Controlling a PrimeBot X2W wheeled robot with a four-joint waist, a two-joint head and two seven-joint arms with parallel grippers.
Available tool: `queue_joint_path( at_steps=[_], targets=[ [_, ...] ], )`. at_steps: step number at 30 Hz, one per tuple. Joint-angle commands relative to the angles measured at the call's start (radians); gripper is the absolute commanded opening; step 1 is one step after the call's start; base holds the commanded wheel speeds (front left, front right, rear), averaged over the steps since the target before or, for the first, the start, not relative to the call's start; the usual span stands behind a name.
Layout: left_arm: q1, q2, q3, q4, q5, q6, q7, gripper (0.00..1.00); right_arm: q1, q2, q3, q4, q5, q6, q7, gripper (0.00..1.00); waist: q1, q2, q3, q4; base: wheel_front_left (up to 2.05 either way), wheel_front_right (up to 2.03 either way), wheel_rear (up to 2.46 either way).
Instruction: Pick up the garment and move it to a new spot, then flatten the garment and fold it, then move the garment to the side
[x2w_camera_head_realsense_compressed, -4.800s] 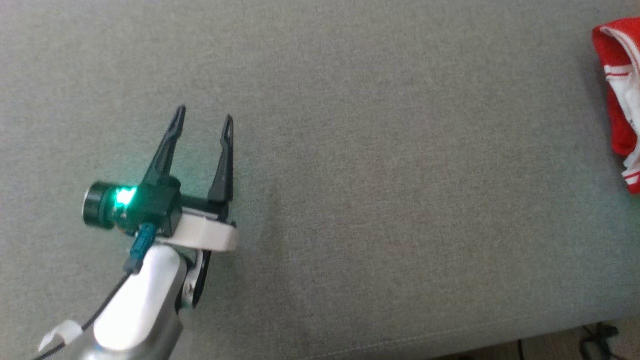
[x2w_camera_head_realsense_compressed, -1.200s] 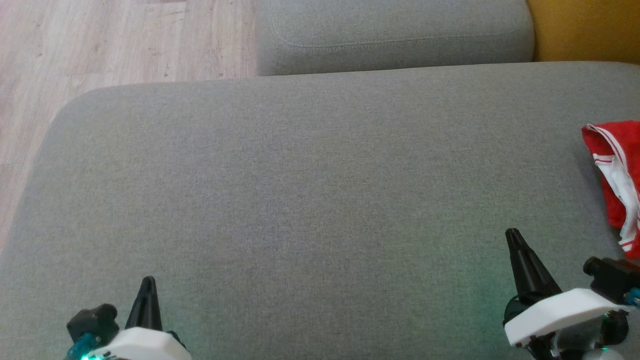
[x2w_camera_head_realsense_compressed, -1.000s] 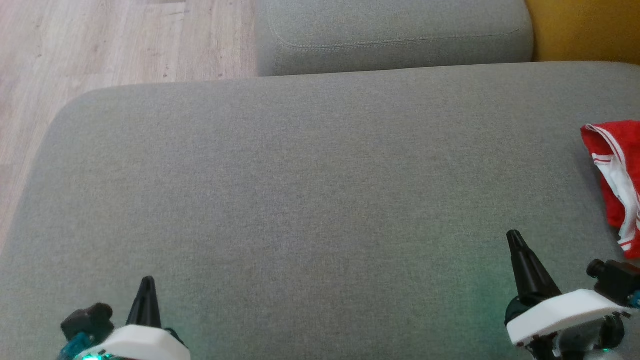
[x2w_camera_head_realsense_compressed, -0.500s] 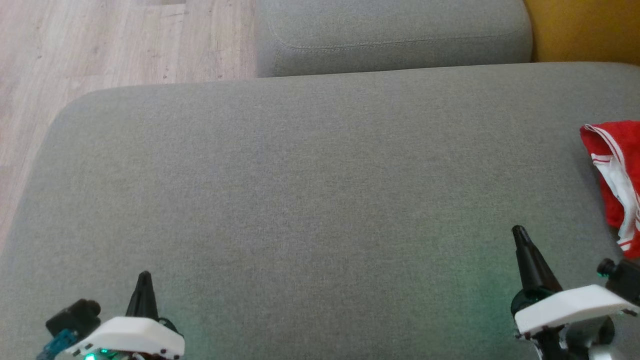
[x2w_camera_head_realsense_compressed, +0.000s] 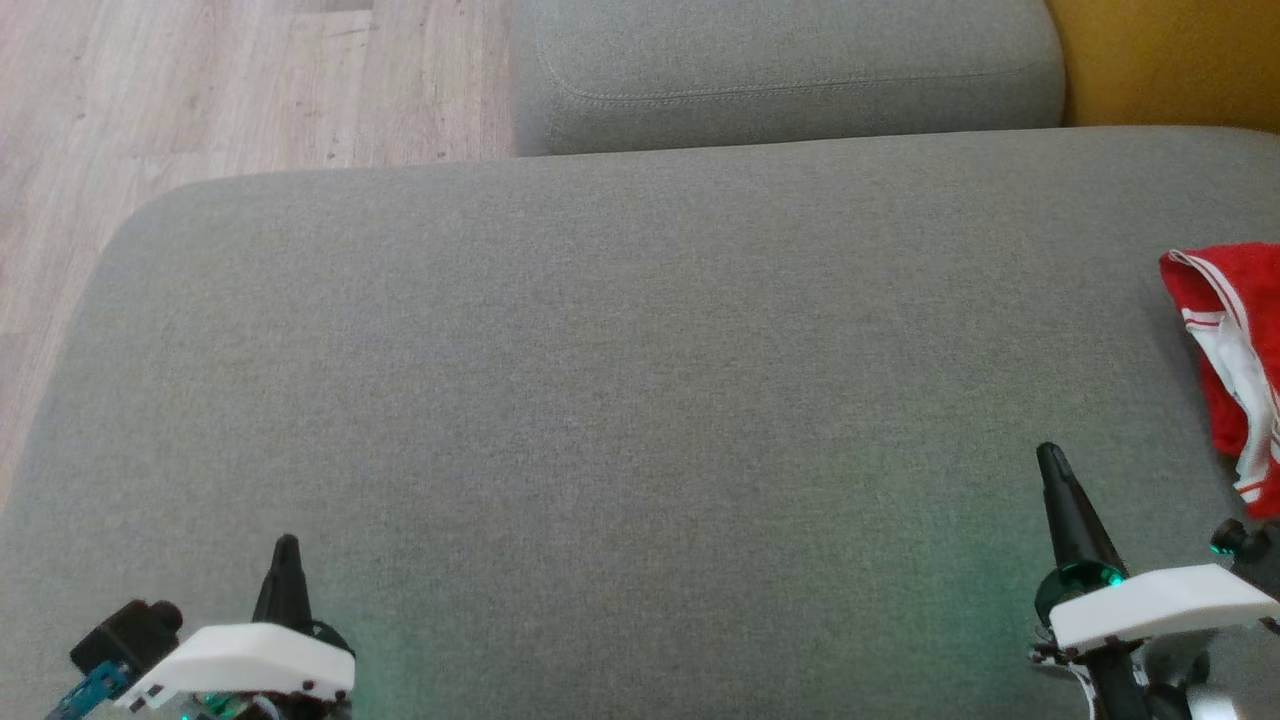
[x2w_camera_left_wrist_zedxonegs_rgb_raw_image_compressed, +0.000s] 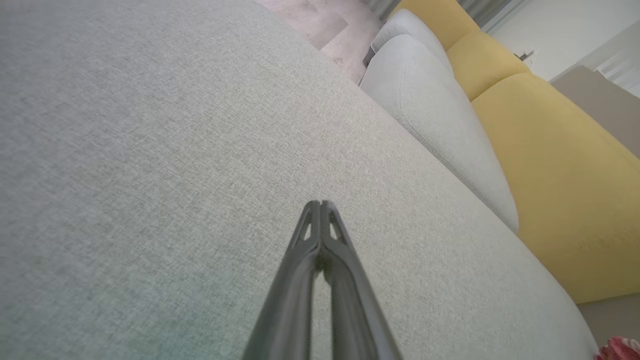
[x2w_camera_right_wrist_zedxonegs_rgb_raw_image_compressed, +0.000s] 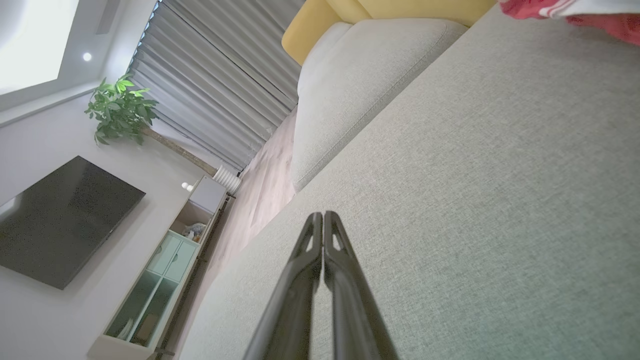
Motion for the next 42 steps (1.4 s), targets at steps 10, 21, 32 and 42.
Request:
queue_joint_path(
  at_steps=[10, 21, 32, 42],
  targets=[
    [-0.067, -0.022, 0.080, -0.022, -0.103, -0.044, 0.020, 0.00, -0.077, -0.024, -0.005, 0.005, 0.134, 0.000, -0.017, 0.00, 0.0000, 0.0000, -0.002, 0.000, 0.00, 0.00, 0.00],
    [-0.078, -0.052, 0.129, -0.018, -0.202, -0.084, 0.041, 0.00, -0.101, -0.025, -0.014, 0.041, 0.260, 0.000, -0.024, 0.00, 0.0000, 0.0000, -0.004, 0.000, 0.00, 0.00, 0.00],
    [-0.090, -0.082, 0.177, -0.014, -0.302, -0.124, 0.062, 0.00, -0.124, -0.026, -0.024, 0.076, 0.385, -0.001, -0.030, 0.00, 0.0000, 0.0000, -0.006, -0.001, 0.00, 0.00, 0.00],
    [-0.100, -0.110, 0.220, -0.010, -0.391, -0.161, 0.081, 0.00, -0.146, -0.026, -0.033, 0.108, 0.497, -0.001, -0.036, 0.00, 0.0000, 0.0000, -0.008, -0.001, 0.00, 0.00, 0.00]
  ],
)
